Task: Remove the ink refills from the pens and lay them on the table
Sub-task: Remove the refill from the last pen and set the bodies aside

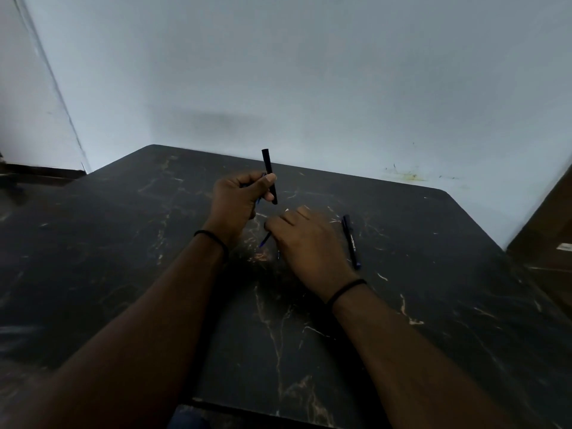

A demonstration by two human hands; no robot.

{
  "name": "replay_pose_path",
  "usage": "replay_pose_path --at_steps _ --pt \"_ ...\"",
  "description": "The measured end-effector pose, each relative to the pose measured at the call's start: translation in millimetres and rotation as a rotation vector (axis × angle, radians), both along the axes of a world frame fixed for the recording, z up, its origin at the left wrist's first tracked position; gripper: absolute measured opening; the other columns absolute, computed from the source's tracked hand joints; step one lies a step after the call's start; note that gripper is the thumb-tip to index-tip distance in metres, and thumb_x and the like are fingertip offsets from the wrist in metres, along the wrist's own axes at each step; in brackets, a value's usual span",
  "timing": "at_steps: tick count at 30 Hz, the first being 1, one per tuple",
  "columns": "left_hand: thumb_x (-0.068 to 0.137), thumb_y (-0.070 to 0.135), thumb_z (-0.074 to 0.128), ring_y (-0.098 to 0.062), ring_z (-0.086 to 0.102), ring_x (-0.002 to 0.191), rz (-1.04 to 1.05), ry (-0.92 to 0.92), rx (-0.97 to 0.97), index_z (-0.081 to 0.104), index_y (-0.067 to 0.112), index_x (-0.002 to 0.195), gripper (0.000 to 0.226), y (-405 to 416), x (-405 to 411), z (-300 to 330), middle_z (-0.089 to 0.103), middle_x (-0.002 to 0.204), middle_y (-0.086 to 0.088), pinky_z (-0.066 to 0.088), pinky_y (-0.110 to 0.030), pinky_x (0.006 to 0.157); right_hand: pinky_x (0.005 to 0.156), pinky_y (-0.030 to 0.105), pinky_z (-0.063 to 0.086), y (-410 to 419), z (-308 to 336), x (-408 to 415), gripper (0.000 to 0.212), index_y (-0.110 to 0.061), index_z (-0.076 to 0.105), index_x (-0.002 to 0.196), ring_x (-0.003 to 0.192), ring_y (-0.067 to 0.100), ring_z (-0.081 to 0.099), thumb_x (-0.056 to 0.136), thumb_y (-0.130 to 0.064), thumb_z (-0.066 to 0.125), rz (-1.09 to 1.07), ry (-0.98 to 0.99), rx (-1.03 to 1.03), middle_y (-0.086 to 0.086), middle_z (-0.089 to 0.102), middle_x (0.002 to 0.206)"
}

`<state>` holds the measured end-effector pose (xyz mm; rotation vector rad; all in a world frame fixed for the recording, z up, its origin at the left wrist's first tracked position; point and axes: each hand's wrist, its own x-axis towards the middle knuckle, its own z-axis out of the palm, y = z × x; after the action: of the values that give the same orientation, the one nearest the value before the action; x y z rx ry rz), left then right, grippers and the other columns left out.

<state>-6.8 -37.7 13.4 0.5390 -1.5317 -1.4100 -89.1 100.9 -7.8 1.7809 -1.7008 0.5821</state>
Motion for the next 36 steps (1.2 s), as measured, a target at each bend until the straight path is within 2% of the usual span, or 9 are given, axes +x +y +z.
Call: replay_pose_path --at_steps 5,8,13,17,21,23,28,33,36 --pt "0.091 0.019 0.068 -0.009 0.030 0.035 0.014 0.007 0.012 0.073 -0.002 0.099 0.023 1 0 3 0.063 0.059 -0.001 0.030 -0.020 0.040 0.074 0.034 0.043 -14 -4 1 0.020 -0.019 0.071 0.098 0.083 0.025 0.059 0.079 -0.023 0.077 -0.031 0.019 0.074 0.003 0.066 0.083" --pt "0.092 0.018 0.067 -0.009 0.029 0.035 0.009 0.010 0.013 0.072 -0.004 0.102 0.025 2 0 3 0.063 0.065 -0.008 0.030 -0.020 0.040 0.076 0.036 0.043 -16 -5 1 0.022 -0.018 0.070 0.102 0.087 0.028 0.060 0.081 -0.023 0.073 -0.045 0.008 0.138 0.006 0.066 0.088" --pt "0.091 0.019 0.067 -0.009 0.028 0.036 -0.003 0.000 0.022 0.072 -0.003 0.103 0.025 1 0 2 0.063 0.067 -0.010 0.028 -0.022 0.041 0.079 0.039 0.042 -11 -3 -1 0.024 -0.017 0.071 0.106 0.091 0.029 0.057 0.082 -0.014 0.066 -0.064 -0.093 0.144 0.008 0.067 0.094" --pt "0.090 0.020 0.069 -0.010 0.026 0.037 -0.007 0.003 0.055 0.073 0.000 0.102 0.024 -2 -2 -1 0.063 0.063 -0.005 0.025 -0.022 0.041 0.076 0.039 0.045 -5 -4 -9 0.025 -0.015 0.071 0.103 0.092 0.027 0.055 0.085 -0.005 0.058 -0.182 -0.325 0.056 0.007 0.066 0.096" --pt "0.090 0.022 0.070 -0.008 0.026 0.037 -0.017 0.001 0.059 0.074 0.004 0.099 0.020 -3 -3 -3 0.063 0.060 -0.002 0.026 -0.020 0.040 0.078 0.038 0.052 -1 -8 -22 0.007 -0.017 0.065 0.093 0.088 0.020 0.060 0.094 -0.021 0.059 -0.376 -0.665 0.024 0.001 0.066 0.091" --pt "0.090 0.022 0.070 -0.008 0.026 0.036 -0.018 0.003 0.061 0.074 0.005 0.097 0.018 -4 -3 -2 0.064 0.058 -0.001 0.026 -0.019 0.039 0.076 0.036 0.053 0 -9 -24 0.012 -0.021 0.063 0.088 0.084 0.017 0.062 0.093 -0.032 0.063 -0.414 -0.790 0.074 -0.003 0.066 0.087" --pt "0.089 0.022 0.070 -0.007 0.026 0.035 -0.008 -0.006 0.054 0.074 0.006 0.097 0.018 -2 -3 -3 0.064 0.056 0.001 0.027 -0.019 0.039 0.073 0.032 0.053 -3 -9 -20 0.025 -0.023 0.066 0.082 0.079 0.016 0.063 0.090 -0.046 0.064 -0.439 -0.715 0.202 -0.003 0.067 0.081" --pt "0.090 0.021 0.069 -0.008 0.027 0.035 -0.011 -0.024 0.039 0.074 0.006 0.097 0.017 0 -4 -2 0.063 0.060 -0.004 0.027 -0.019 0.039 0.078 0.030 0.049 -2 -7 -19 0.015 -0.021 0.068 0.093 0.088 0.018 0.063 0.093 -0.034 0.061 -0.466 -0.685 0.195 0.000 0.069 0.095" --pt "0.090 0.020 0.069 -0.008 0.027 0.035 -0.015 -0.021 0.041 0.073 0.004 0.097 0.018 2 -4 -1 0.062 0.062 -0.006 0.026 -0.019 0.039 0.077 0.031 0.048 -2 -6 -18 0.018 -0.018 0.068 0.096 0.089 0.020 0.062 0.097 -0.032 0.055 -0.467 -0.679 0.176 0.003 0.068 0.098"
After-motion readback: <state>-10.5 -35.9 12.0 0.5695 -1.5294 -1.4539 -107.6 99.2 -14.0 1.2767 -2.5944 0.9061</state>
